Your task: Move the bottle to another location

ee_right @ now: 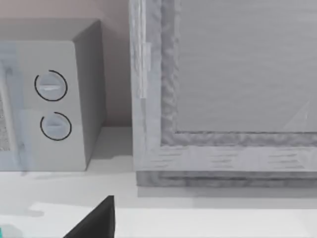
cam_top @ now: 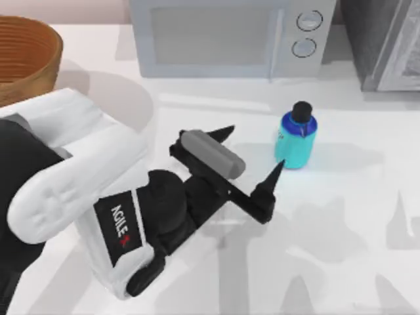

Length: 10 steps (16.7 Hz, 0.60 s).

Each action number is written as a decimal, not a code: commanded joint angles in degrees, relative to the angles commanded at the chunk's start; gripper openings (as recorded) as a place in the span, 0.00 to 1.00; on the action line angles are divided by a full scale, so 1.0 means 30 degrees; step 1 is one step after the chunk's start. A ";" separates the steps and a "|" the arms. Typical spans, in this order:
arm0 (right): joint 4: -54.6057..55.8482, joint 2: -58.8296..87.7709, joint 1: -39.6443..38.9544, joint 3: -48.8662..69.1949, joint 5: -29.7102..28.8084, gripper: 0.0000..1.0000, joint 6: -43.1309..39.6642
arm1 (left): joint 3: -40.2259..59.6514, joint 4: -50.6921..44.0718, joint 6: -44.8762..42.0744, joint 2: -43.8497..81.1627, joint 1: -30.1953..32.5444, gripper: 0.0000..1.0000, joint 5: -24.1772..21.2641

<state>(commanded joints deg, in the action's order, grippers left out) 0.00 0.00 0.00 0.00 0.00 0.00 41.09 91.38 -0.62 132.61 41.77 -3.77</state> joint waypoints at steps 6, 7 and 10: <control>0.0000 0.0000 0.0000 0.0000 0.0000 1.00 0.0000 | 0.0685 0.1494 -0.0010 0.2109 0.0674 1.00 -0.0063; 0.0000 0.0000 0.0000 0.0000 0.0000 1.00 0.0000 | 0.0685 0.1494 -0.0010 0.2109 0.0674 1.00 -0.0063; 0.0000 0.0000 0.0000 0.0000 0.0000 1.00 0.0000 | 0.0612 0.1450 -0.0008 0.2066 0.0580 1.00 -0.0058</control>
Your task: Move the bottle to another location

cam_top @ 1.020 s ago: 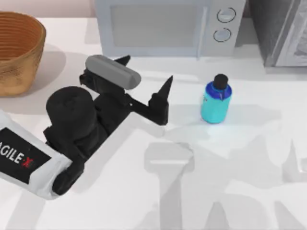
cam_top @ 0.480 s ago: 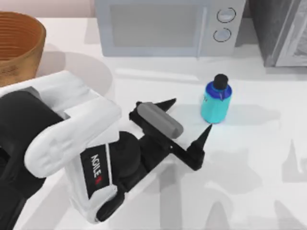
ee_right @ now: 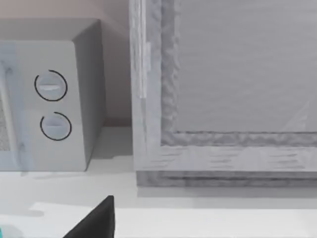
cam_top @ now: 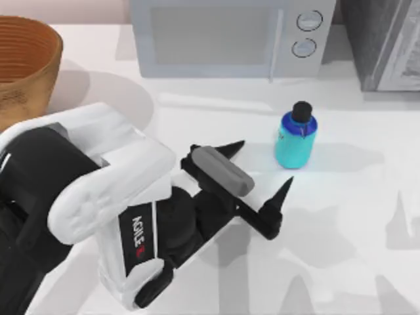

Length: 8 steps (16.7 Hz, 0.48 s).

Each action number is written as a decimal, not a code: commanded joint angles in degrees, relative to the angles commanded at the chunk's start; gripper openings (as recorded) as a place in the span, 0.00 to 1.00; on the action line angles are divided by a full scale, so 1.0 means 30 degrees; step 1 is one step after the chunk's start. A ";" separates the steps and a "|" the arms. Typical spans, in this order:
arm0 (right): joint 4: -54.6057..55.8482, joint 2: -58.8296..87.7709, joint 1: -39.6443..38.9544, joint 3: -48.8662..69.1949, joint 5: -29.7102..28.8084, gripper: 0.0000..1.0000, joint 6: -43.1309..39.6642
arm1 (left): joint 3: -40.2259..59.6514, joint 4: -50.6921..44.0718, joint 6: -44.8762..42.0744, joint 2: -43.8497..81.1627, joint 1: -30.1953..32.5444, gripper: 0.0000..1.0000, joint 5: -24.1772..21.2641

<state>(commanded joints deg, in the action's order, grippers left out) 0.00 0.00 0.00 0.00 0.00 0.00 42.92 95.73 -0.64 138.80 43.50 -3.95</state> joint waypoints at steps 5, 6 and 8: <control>0.0000 0.0000 0.0000 0.0000 0.0000 1.00 0.0000 | 0.1799 -0.1227 0.0004 0.0498 0.0122 1.00 0.0016; 0.0000 0.0000 0.0000 0.0000 0.0000 1.00 0.0000 | 0.2520 -0.1739 0.0006 0.0706 0.0149 1.00 0.0041; 0.0000 0.0000 0.0000 0.0000 0.0000 1.00 0.0000 | 0.4139 -0.2901 0.0012 0.1163 0.0205 1.00 0.0096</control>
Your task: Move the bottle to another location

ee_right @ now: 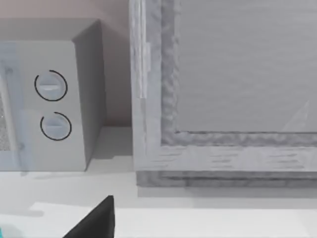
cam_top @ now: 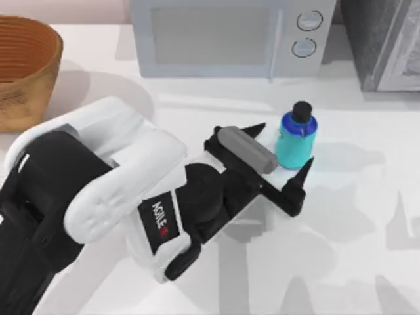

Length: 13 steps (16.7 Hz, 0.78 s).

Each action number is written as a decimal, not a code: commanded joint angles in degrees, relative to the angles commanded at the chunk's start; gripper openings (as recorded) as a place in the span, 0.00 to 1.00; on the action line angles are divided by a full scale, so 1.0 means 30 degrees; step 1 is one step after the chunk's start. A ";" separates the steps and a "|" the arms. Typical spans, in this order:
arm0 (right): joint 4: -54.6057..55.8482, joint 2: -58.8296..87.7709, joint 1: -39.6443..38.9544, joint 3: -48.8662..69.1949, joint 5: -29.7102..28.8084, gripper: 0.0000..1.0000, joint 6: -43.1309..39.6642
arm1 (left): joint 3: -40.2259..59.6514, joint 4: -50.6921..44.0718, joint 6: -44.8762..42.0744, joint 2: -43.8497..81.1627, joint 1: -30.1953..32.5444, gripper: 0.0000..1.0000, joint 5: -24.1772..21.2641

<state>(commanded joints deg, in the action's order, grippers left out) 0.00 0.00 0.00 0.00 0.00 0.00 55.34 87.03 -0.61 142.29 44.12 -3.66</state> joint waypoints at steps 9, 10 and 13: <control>0.0000 0.0000 0.0000 0.0000 0.0000 1.00 0.0000 | 0.4634 -0.3448 0.0015 0.1184 0.0154 1.00 0.0142; 0.0000 0.0000 0.0000 0.0000 0.0000 1.00 0.0000 | 0.4634 -0.3448 0.0015 0.1184 0.0154 1.00 0.0142; 0.0000 0.0000 0.0000 0.0000 0.0000 1.00 0.0000 | 0.4634 -0.3448 0.0015 0.1184 0.0154 0.85 0.0142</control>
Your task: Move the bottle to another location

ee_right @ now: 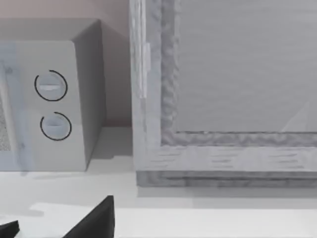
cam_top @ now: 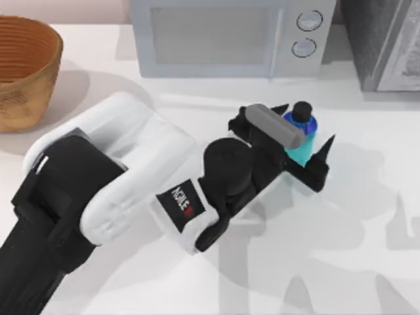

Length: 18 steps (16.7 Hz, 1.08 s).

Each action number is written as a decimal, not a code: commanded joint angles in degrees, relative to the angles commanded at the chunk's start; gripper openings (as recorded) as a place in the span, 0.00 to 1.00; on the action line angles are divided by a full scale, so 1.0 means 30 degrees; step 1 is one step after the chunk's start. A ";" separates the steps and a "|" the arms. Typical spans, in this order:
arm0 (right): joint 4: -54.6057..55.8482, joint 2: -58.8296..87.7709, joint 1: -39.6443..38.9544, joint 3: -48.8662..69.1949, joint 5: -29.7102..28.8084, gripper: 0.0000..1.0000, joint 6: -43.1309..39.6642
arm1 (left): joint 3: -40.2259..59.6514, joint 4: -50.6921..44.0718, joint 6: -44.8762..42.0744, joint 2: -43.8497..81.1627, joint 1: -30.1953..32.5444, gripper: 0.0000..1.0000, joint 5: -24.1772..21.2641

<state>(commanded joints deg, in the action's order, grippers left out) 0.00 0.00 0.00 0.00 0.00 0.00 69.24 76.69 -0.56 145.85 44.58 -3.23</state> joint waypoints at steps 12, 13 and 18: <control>0.0000 0.0000 0.0000 0.0000 0.0000 1.00 0.0000 | 0.0000 0.0000 0.0000 0.0000 0.0000 0.00 0.0000; 0.0000 0.0000 0.0000 0.0000 0.0000 1.00 0.0000 | 0.0000 0.0000 0.0000 0.0000 0.0000 0.00 0.0000; 0.0000 0.0000 0.0000 0.0000 0.0000 1.00 0.0000 | 0.0000 0.0000 0.0000 0.0000 0.0000 0.00 0.0000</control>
<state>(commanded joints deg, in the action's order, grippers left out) 0.00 0.00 0.00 0.00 0.00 0.00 69.24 76.69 -0.56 145.85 44.58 -3.23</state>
